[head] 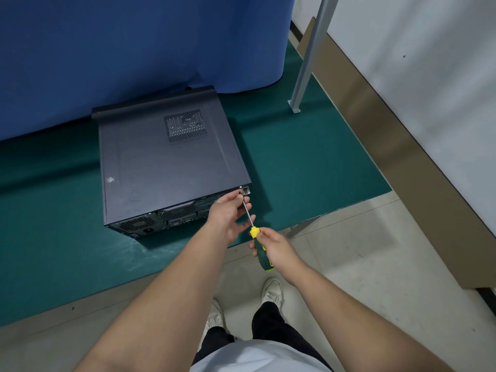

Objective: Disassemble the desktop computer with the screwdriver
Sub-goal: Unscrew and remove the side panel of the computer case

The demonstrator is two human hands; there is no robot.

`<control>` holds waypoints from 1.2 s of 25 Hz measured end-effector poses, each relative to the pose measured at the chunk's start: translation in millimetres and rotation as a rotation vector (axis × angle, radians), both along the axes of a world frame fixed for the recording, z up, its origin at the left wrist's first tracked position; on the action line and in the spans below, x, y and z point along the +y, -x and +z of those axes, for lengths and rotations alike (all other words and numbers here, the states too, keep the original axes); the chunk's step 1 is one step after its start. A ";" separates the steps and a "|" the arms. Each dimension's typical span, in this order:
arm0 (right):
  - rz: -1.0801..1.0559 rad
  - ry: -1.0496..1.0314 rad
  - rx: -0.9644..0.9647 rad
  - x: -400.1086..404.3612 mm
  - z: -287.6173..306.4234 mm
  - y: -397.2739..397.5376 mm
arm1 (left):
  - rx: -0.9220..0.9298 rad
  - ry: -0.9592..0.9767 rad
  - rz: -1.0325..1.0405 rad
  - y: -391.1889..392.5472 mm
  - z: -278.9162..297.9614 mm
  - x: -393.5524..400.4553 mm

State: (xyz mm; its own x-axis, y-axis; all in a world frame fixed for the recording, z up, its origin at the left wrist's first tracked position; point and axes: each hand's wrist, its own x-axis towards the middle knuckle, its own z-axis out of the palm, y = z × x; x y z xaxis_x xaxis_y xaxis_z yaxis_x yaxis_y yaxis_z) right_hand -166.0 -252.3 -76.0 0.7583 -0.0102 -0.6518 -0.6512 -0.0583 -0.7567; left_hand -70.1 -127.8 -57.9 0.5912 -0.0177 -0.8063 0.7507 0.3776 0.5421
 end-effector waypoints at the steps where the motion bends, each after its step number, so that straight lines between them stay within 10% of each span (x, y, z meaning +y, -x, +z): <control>1: 0.002 0.008 -0.003 -1.1 -1.1 -2.2 | -0.007 0.000 0.004 -1.5 -0.9 -1.3; 21: -0.052 0.052 -0.009 -1.2 6.9 -9.3 | 0.018 -0.063 0.056 -10.7 2.1 -12.5; 30: 0.017 0.467 -0.140 8.2 9.0 -6.7 | -0.039 -0.161 -0.083 -4.8 6.8 -9.2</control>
